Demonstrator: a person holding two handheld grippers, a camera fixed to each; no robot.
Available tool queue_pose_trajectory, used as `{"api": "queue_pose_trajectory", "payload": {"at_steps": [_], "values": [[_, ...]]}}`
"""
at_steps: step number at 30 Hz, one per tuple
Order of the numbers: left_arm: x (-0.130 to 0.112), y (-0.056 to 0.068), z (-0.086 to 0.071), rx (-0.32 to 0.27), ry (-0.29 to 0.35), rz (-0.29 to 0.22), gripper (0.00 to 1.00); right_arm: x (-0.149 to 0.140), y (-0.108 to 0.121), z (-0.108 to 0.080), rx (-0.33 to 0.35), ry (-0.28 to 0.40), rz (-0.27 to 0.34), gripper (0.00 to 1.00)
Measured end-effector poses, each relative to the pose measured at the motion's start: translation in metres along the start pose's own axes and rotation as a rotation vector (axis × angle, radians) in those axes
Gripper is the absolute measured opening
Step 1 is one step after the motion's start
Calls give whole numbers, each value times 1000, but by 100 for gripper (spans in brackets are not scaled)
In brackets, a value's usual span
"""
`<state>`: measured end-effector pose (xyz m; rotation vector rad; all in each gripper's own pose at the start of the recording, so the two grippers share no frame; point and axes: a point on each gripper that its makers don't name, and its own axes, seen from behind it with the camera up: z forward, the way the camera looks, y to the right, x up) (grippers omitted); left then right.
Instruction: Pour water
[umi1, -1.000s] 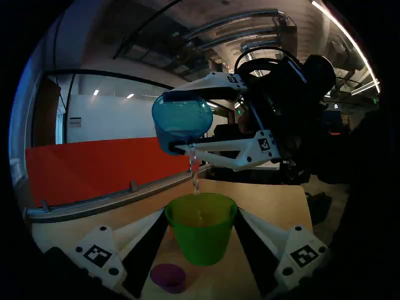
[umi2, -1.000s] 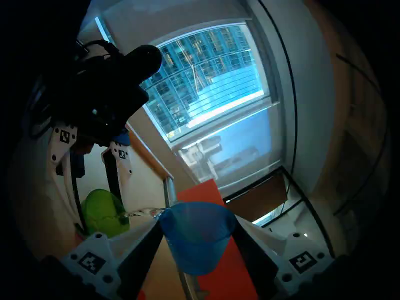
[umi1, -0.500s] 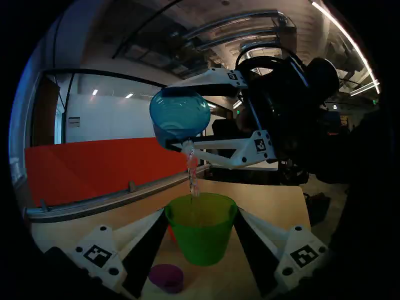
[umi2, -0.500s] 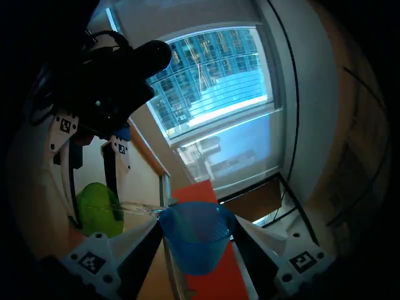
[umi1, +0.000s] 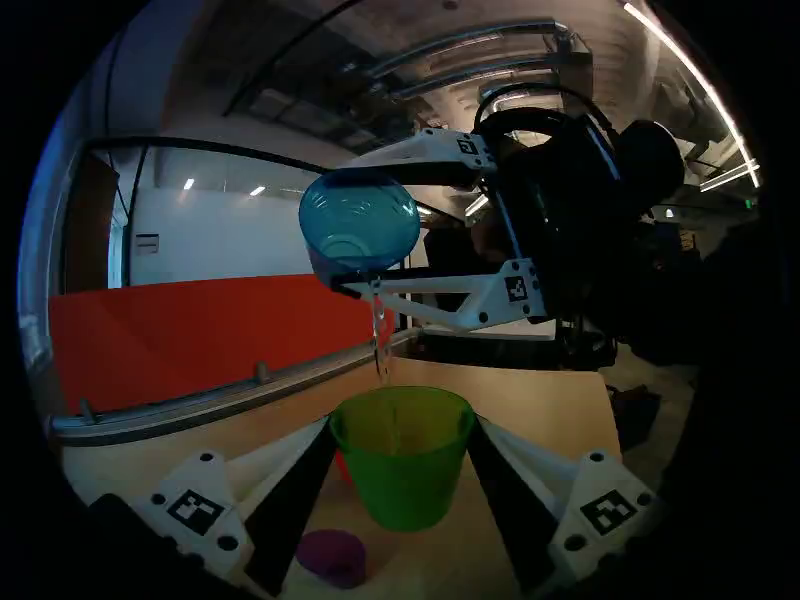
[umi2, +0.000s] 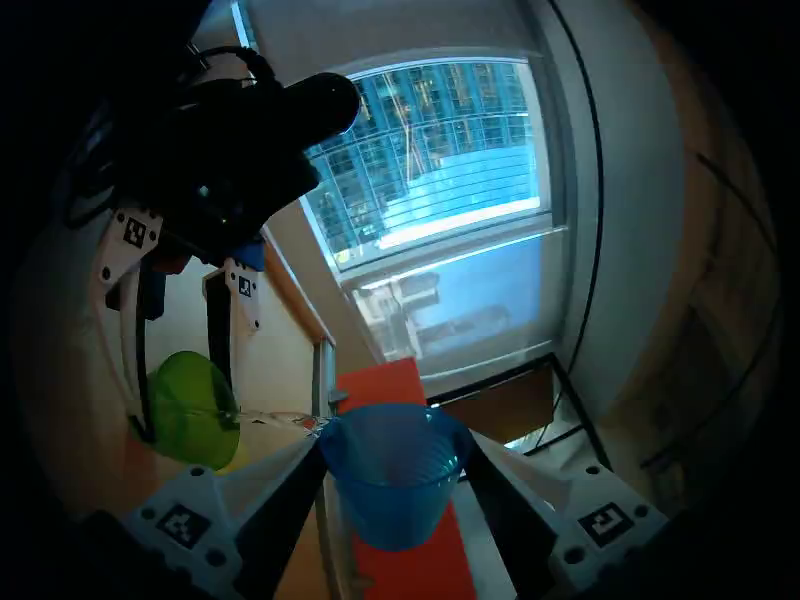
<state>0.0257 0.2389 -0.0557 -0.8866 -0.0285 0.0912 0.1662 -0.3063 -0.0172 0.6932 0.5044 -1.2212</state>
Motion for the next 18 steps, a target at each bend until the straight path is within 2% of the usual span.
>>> {"api": "queue_pose_trajectory", "payload": {"at_steps": [18], "values": [[0,1,3,0,-8,12,88,-4,6,-1,-13,-11,-91,92]]}}
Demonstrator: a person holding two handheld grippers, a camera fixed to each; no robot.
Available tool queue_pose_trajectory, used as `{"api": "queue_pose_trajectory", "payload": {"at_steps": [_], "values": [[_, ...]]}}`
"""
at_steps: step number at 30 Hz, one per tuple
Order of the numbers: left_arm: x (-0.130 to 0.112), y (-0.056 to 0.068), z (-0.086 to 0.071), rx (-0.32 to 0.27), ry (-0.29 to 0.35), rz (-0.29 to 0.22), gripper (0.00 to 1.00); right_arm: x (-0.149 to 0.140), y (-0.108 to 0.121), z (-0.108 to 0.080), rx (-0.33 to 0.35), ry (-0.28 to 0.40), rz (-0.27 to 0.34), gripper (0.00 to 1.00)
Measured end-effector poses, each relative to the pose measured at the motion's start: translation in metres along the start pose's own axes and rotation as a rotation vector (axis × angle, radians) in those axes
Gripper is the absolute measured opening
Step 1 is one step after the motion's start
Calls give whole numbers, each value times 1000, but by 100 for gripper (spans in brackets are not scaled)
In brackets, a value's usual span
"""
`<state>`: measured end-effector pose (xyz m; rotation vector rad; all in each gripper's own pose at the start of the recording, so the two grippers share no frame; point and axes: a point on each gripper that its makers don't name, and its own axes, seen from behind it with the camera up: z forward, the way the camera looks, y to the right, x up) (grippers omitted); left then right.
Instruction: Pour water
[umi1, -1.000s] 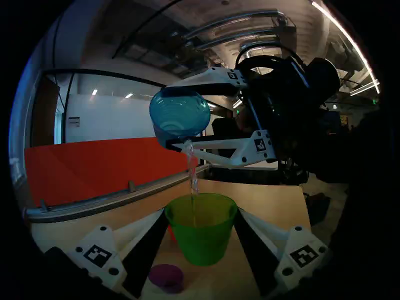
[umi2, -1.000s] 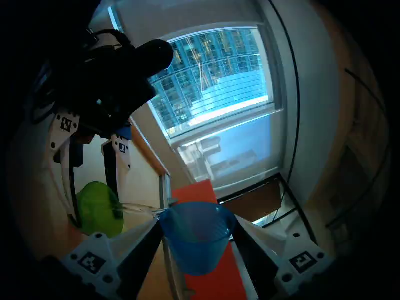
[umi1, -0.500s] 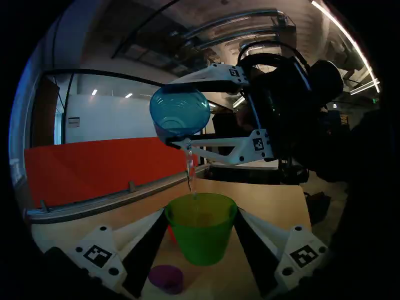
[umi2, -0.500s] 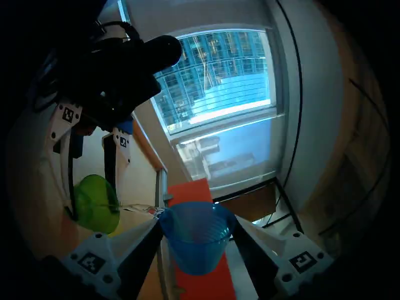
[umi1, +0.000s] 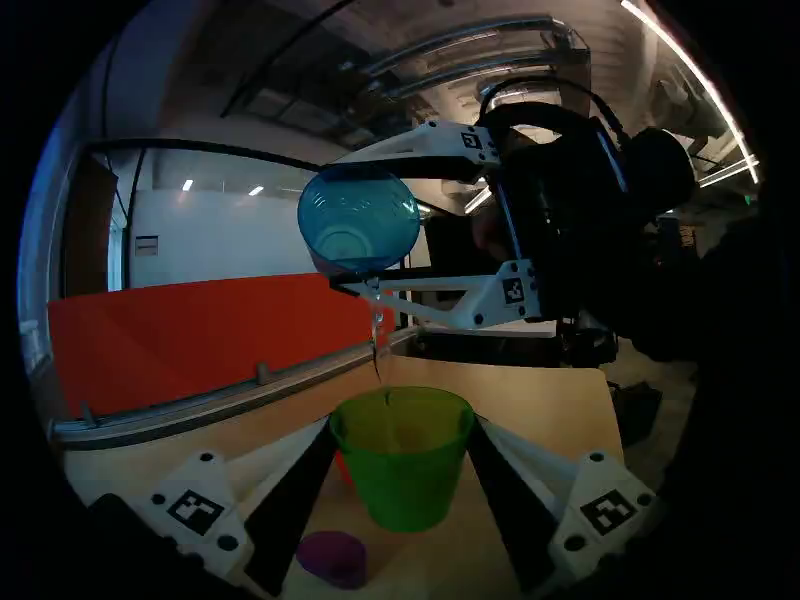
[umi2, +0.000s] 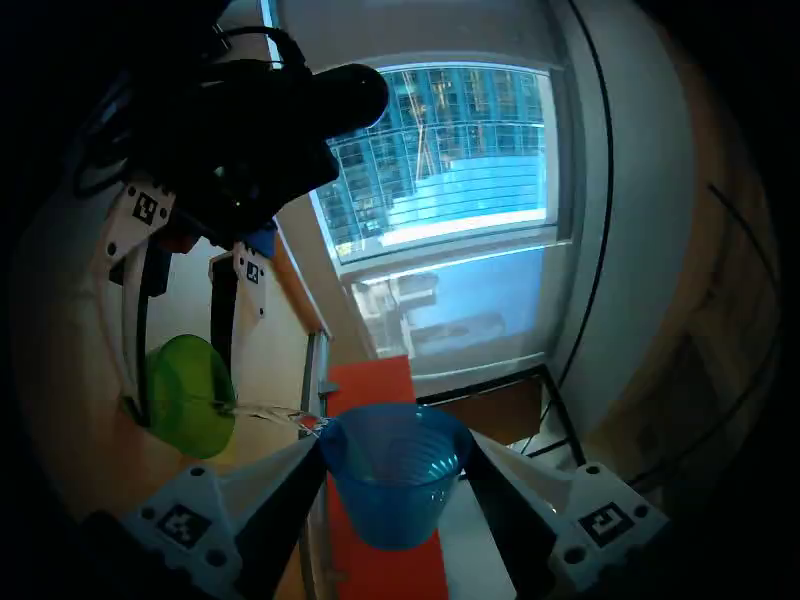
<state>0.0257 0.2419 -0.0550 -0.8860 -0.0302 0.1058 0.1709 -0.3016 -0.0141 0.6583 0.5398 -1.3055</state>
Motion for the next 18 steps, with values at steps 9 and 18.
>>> {"api": "queue_pose_trajectory", "payload": {"at_steps": [9,18], "values": [[0,1,1,0,0,5,88,0,3,-1,-11,-1,-47,92],[1,0,2,4,3,4,88,6,2,2,-17,0,-108,91]]}}
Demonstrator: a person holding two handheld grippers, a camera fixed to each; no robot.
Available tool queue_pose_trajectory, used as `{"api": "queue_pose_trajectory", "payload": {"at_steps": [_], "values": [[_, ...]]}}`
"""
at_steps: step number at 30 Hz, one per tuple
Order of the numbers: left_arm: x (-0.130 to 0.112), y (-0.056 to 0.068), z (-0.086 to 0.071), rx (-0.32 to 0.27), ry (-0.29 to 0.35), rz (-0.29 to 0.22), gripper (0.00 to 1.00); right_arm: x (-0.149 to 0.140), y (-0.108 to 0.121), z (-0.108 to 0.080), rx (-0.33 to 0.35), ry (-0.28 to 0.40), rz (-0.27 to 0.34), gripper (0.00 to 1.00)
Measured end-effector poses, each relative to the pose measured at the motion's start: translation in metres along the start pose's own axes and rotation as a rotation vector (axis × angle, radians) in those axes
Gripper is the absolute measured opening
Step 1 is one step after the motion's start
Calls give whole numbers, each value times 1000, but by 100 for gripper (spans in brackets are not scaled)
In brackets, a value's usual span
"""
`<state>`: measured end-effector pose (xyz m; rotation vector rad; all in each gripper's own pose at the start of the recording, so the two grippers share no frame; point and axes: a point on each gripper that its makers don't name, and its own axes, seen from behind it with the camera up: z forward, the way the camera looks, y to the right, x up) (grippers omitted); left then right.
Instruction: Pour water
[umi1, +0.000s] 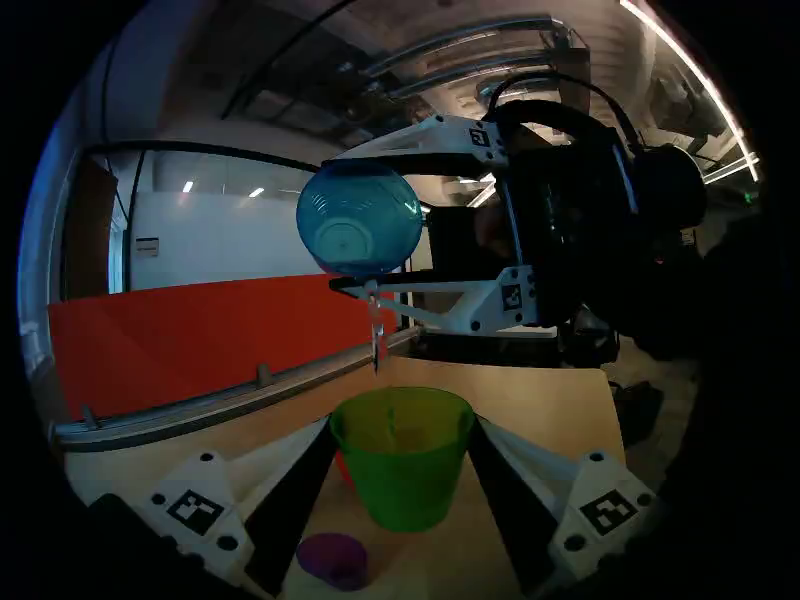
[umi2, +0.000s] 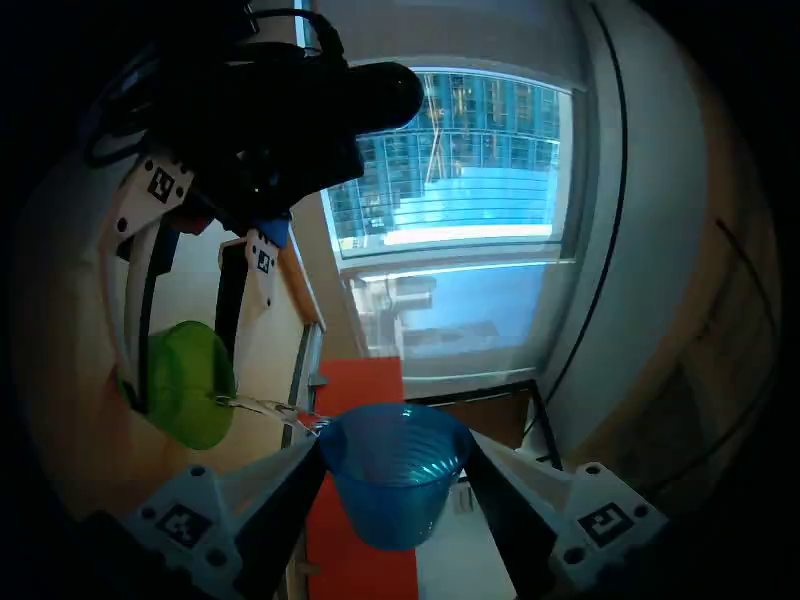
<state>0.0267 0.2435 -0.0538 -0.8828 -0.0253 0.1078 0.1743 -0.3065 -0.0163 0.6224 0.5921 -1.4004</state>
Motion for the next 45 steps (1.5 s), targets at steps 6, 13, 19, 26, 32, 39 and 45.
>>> {"api": "queue_pose_trajectory", "payload": {"at_steps": [6,13,19,26,32,39,45], "values": [[1,0,0,-1,2,-1,88,5,2,1,-9,5,-33,92],[1,0,0,1,5,-2,88,11,6,-1,-25,12,-78,92],[2,-1,-1,2,11,-8,88,17,8,-2,-33,17,-116,92],[4,-2,-1,4,13,-10,88,26,12,-2,-40,26,-149,91],[6,-3,-1,5,18,-9,88,32,14,-1,-42,28,-197,91],[6,-4,-1,6,19,-11,88,37,12,1,-42,26,-231,92],[7,-4,-2,5,21,-8,88,37,11,1,-40,25,-217,91]]}}
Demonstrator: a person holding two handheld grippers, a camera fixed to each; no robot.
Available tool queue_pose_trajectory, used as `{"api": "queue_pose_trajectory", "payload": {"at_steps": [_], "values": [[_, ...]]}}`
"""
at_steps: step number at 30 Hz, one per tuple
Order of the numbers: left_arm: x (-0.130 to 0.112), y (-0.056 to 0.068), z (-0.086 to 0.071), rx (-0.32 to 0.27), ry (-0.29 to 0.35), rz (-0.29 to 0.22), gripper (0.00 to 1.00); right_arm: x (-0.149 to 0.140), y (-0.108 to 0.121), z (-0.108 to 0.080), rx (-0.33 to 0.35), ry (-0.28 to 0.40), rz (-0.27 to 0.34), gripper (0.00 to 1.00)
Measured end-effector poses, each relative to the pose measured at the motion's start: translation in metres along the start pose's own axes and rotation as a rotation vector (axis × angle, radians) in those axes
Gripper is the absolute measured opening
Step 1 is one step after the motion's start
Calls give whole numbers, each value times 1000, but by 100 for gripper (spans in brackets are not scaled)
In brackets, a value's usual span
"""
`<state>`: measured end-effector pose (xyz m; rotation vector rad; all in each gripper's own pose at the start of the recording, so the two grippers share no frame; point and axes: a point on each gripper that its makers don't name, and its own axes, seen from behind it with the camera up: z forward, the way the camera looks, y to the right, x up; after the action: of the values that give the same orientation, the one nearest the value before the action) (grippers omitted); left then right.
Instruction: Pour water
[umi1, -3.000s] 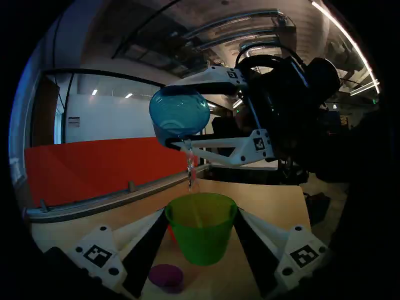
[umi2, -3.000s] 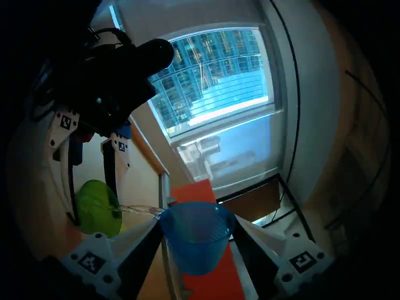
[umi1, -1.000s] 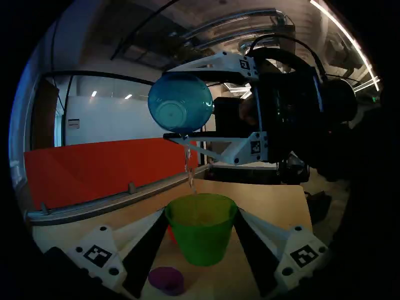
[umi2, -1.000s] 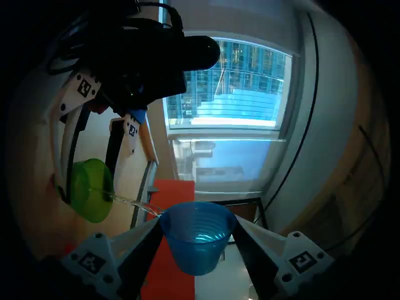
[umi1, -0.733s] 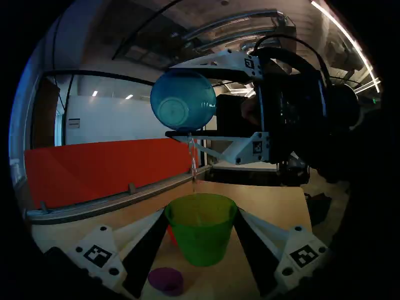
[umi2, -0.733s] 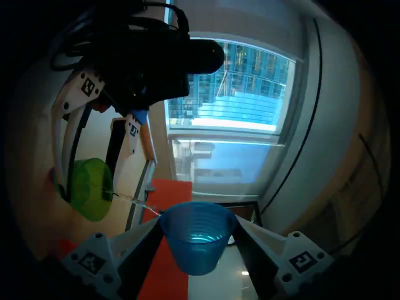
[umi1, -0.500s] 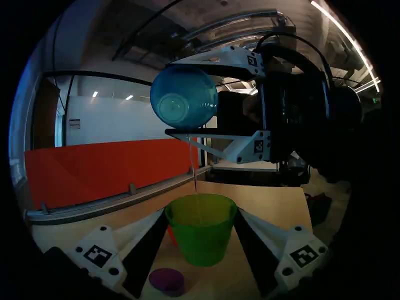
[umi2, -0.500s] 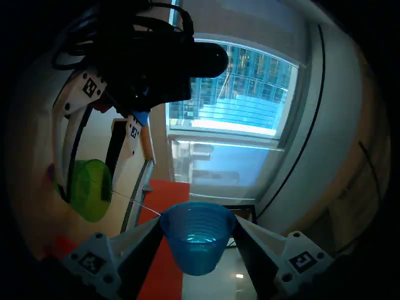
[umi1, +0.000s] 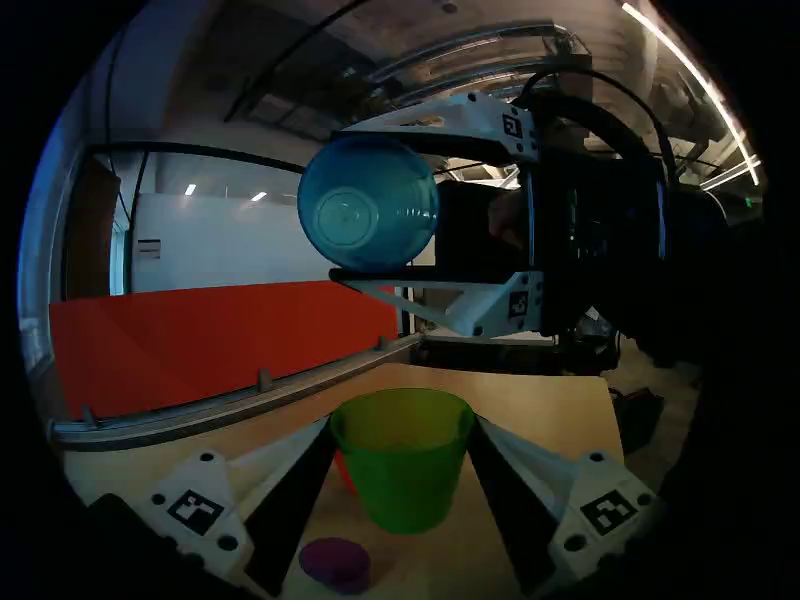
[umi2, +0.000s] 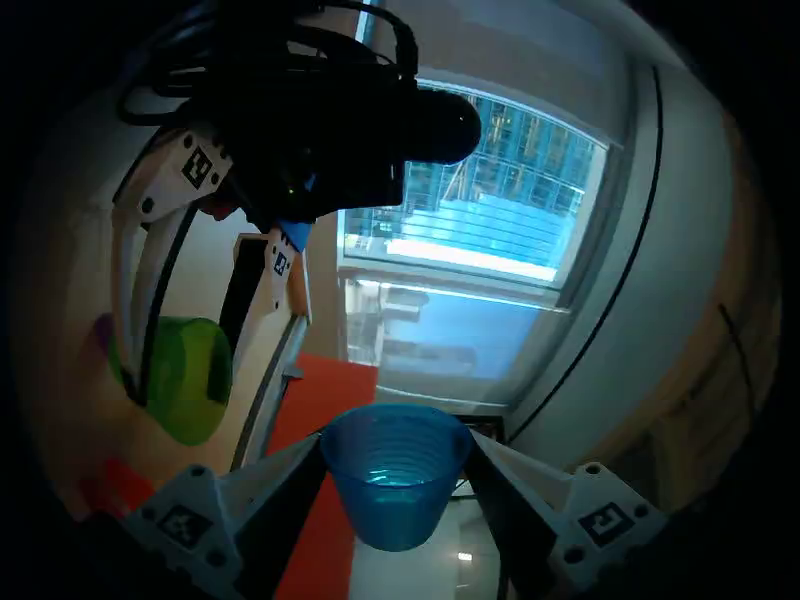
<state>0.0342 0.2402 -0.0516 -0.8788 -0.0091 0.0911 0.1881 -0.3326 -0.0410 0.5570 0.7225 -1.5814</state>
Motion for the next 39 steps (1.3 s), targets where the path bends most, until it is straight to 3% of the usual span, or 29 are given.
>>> {"api": "queue_pose_trajectory", "payload": {"at_steps": [3,9,19,39], "values": [[-1,-1,1,1,-2,5,88,-1,-2,-1,3,0,40,92],[-2,-2,2,1,-6,10,88,-7,-6,-5,12,3,182,91],[-2,-4,3,4,-9,16,88,-18,-12,-14,28,9,548,92],[0,-10,0,11,-16,23,88,-20,-35,-30,71,3,1188,92]]}}
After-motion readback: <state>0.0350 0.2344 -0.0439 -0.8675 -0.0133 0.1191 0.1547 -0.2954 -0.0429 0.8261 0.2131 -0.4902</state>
